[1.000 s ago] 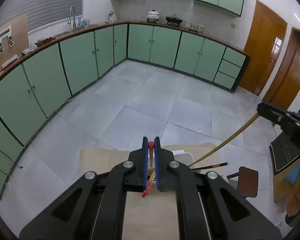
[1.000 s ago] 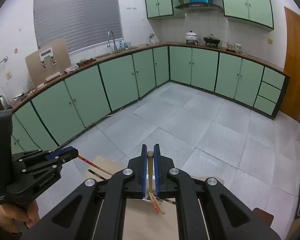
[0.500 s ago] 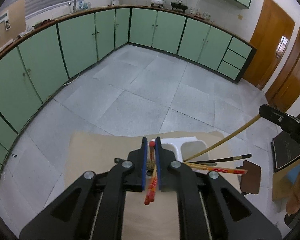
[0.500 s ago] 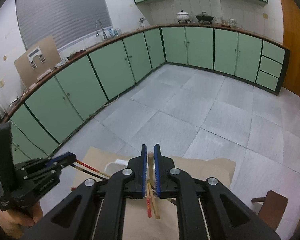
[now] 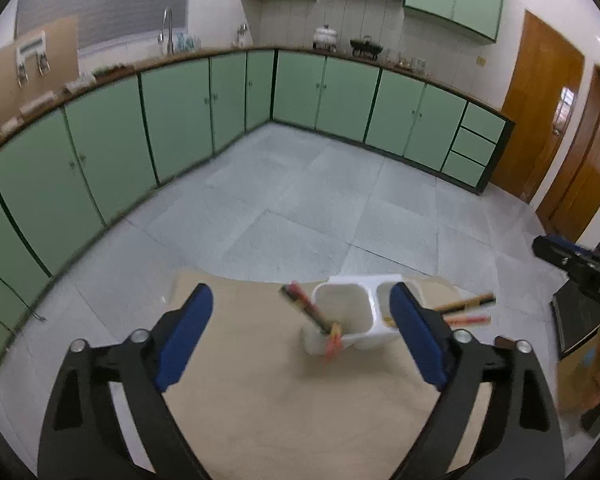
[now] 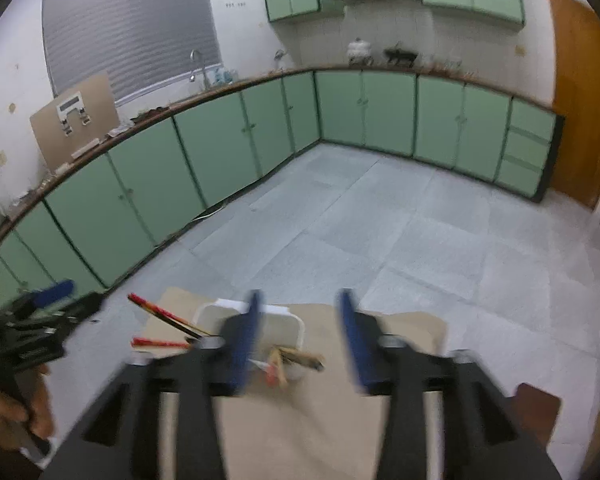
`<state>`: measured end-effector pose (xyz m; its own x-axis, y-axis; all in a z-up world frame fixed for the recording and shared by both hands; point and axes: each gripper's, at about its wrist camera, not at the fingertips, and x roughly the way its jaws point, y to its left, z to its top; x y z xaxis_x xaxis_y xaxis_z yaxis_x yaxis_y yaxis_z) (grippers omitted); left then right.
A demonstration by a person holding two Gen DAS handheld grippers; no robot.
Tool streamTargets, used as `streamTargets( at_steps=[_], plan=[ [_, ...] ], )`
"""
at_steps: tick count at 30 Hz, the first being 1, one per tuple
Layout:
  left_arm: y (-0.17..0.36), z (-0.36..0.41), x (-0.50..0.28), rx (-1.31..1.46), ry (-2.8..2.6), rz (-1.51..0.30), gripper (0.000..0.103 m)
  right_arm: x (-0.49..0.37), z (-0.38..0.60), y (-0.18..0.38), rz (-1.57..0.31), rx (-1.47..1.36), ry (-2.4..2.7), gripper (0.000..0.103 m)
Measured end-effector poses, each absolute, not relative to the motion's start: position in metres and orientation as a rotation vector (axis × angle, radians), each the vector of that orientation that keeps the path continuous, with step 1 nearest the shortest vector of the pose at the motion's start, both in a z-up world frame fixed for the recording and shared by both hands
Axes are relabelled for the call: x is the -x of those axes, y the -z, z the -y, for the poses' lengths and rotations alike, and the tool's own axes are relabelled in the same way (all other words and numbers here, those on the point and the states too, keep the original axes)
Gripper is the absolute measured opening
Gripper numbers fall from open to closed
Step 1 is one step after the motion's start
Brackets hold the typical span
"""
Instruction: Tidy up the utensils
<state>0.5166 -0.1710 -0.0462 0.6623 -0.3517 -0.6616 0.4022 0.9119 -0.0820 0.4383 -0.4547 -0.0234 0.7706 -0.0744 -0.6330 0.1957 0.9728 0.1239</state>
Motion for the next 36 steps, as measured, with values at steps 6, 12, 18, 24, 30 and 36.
streamTargets(
  at_steps=[6,12,18,24,30,36],
  plan=[
    [0.046,0.136,-0.417,-0.148,0.396,-0.559,0.096,-0.346,0.416,0.032,-0.566,-0.130,0.168,0.093],
    [0.058,0.095,-0.321,-0.074,0.336,-0.505,0.098,-0.246,0.368,0.058,-0.502,-0.077,0.255,0.097],
    [0.071,0.063,-0.243,-0.068,0.273,-0.518,0.098,-0.183,0.329,0.074,-0.546,-0.049,0.330,0.097],
    [0.072,0.032,-0.180,-0.038,0.230,-0.507,0.098,-0.114,0.304,0.069,-0.502,-0.106,0.378,0.097],
    [0.060,0.016,-0.118,-0.040,0.143,-0.460,0.098,-0.068,0.280,0.061,-0.468,-0.084,0.404,0.097],
    [0.056,0.009,-0.068,-0.035,0.131,-0.476,0.098,-0.030,0.267,0.057,-0.450,-0.082,0.432,0.097]
  ],
)
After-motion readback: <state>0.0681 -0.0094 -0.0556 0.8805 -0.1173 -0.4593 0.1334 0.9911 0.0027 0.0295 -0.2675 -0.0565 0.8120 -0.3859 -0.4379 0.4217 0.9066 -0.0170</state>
